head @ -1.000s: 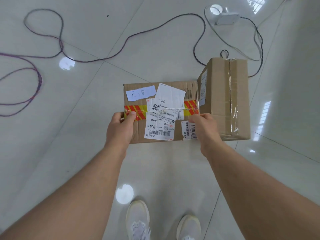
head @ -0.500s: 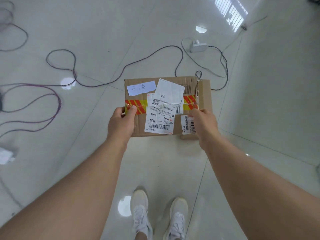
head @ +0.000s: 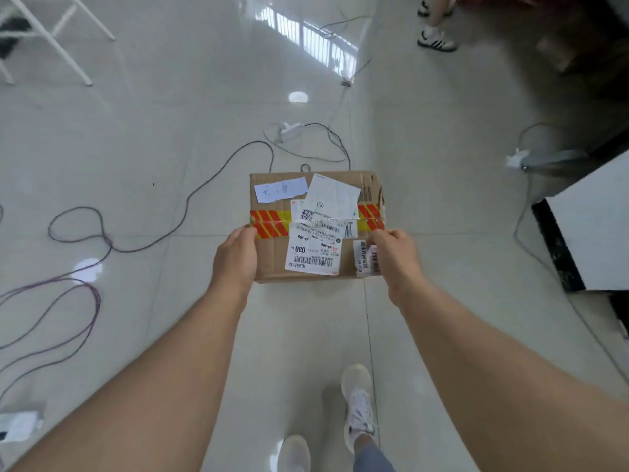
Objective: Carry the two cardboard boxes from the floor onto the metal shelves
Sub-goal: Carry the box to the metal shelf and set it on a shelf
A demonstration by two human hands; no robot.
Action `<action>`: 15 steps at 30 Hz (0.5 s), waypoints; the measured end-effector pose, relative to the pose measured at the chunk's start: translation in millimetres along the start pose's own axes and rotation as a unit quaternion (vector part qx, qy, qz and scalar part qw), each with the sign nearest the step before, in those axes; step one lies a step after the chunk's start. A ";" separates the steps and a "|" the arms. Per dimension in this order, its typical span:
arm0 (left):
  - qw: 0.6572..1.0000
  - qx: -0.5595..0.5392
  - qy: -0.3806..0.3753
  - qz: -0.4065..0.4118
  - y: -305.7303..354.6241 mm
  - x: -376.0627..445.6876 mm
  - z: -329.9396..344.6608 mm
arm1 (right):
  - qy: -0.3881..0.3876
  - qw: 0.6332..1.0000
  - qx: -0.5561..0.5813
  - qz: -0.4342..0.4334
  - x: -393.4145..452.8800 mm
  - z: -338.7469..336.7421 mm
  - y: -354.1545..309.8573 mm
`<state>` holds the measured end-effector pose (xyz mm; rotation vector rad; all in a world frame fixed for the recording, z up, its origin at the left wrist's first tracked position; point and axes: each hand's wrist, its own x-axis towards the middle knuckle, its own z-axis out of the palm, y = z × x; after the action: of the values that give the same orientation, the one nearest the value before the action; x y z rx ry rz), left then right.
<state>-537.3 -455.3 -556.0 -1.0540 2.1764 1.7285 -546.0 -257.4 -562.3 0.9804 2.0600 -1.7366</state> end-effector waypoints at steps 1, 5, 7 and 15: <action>1.000 0.007 -0.013 0.010 5.0 -10.9 3.7 | 0.012 1.000 0.012 -0.002 -10.0 -12.0 0.4; 0.996 0.038 -0.061 0.051 19.7 -57.6 22.4 | 0.056 0.997 0.056 -0.005 -48.1 -62.8 5.9; 0.993 0.053 -0.084 0.065 23.7 -82.2 34.4 | 0.077 0.994 0.072 -0.004 -67.3 -90.5 11.5; 0.976 0.095 -0.166 0.102 31.5 -180.9 89.8 | 0.149 0.982 0.120 0.003 -131.7 -198.4 38.7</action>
<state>-449.2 -296.0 -463.1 -0.4713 2.2331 1.5948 -382.4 -109.4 -464.5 1.3934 2.0416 -1.9719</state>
